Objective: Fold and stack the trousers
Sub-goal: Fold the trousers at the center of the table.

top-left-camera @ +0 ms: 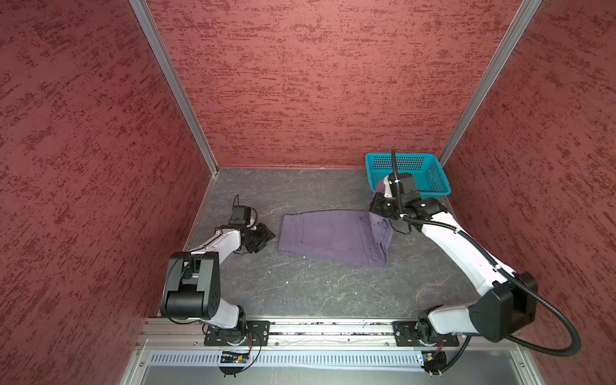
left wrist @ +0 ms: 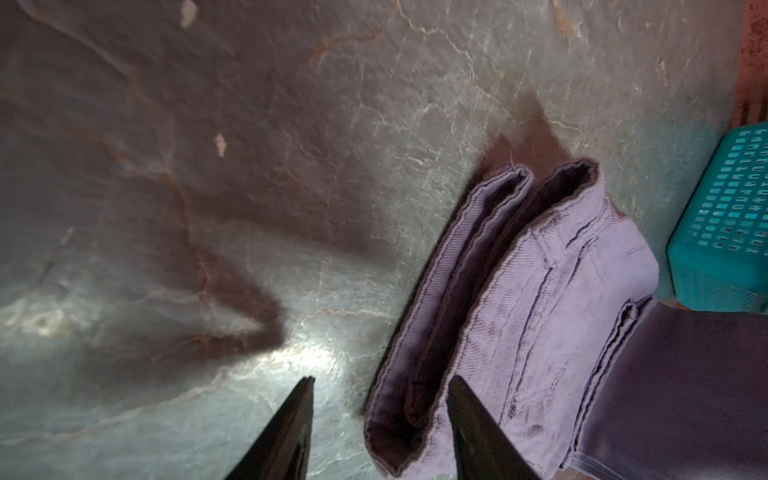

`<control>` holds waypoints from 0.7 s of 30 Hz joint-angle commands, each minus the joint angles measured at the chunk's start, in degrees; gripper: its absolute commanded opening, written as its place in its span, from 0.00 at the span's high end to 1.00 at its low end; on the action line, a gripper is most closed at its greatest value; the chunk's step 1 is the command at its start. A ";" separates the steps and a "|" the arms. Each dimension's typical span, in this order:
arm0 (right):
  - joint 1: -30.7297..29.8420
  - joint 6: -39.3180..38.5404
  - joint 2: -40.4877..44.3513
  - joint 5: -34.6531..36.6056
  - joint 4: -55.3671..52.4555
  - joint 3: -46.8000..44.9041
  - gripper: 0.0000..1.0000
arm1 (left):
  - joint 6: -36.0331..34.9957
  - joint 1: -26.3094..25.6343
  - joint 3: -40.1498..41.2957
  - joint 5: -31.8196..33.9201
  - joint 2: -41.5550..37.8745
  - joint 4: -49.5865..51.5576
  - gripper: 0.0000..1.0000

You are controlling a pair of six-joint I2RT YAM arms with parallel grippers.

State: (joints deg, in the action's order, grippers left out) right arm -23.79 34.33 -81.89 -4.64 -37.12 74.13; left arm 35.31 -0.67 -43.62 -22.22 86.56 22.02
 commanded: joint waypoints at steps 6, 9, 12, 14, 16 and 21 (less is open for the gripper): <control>-9.71 2.33 -8.85 1.93 5.32 9.43 1.00 | -0.24 -2.30 -0.46 2.06 2.46 -2.97 0.50; -12.14 2.61 -12.33 1.68 6.03 12.20 1.00 | -0.16 -2.95 -0.33 2.27 3.09 -3.32 0.51; -14.58 2.77 -16.32 1.07 6.11 15.33 1.00 | 0.02 -3.49 -0.32 2.20 3.82 -3.90 0.52; -16.01 2.93 -19.06 0.63 6.24 17.23 1.00 | 0.07 -3.63 -0.25 2.01 4.37 -4.26 0.52; -17.10 3.19 -21.05 0.01 6.58 18.50 1.00 | 0.16 -3.73 -0.24 1.84 4.87 -4.71 0.53; -19.39 3.40 -25.63 -1.23 6.44 22.01 1.00 | 0.29 -4.00 -0.01 1.56 5.76 -5.22 0.54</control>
State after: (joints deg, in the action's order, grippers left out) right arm -42.06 37.08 -106.59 -4.91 -33.54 92.75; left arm 35.40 -4.23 -43.62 -21.02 90.67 17.12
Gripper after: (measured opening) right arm 0.057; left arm 0.466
